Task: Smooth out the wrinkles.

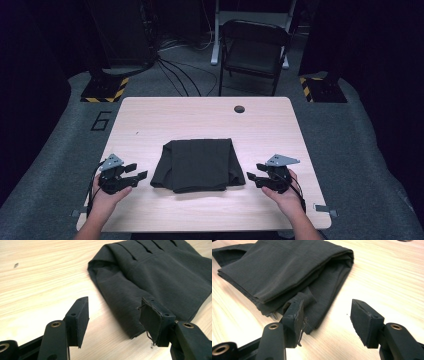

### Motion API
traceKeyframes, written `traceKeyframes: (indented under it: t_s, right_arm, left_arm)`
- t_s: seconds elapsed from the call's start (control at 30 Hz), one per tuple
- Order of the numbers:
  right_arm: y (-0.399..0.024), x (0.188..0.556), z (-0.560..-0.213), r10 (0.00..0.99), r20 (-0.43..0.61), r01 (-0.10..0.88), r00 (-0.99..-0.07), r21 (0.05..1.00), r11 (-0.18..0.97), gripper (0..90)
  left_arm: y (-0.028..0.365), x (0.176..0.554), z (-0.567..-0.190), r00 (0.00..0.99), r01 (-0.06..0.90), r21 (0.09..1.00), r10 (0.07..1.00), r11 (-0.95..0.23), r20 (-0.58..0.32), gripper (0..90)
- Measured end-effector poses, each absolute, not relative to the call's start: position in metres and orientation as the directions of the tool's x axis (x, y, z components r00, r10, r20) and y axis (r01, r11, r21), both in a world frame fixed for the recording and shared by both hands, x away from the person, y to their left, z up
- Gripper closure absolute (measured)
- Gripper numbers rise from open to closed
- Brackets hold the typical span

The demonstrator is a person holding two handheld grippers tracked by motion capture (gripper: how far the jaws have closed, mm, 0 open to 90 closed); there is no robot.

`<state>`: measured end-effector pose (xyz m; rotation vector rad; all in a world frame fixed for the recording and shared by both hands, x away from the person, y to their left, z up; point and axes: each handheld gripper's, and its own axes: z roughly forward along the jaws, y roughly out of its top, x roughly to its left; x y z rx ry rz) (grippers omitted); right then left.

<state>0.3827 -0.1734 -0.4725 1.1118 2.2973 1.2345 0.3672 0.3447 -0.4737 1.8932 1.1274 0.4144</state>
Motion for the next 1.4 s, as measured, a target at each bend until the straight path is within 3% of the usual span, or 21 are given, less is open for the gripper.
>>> traceKeyframes:
  t_s: [0.8,1.4]
  right_arm:
    - [-0.201,0.401,-0.499,0.839,0.114,0.612,-0.532,0.736,0.289,43.4]
    - [-0.206,0.401,-0.507,0.847,0.107,0.627,-0.521,0.722,0.294,42.9]
  left_arm:
    - [0.362,0.39,-0.496,0.451,0.632,0.749,0.881,-0.199,-0.147,39.9]
    - [0.356,0.401,-0.499,0.447,0.65,0.731,0.882,-0.205,-0.151,39.0]
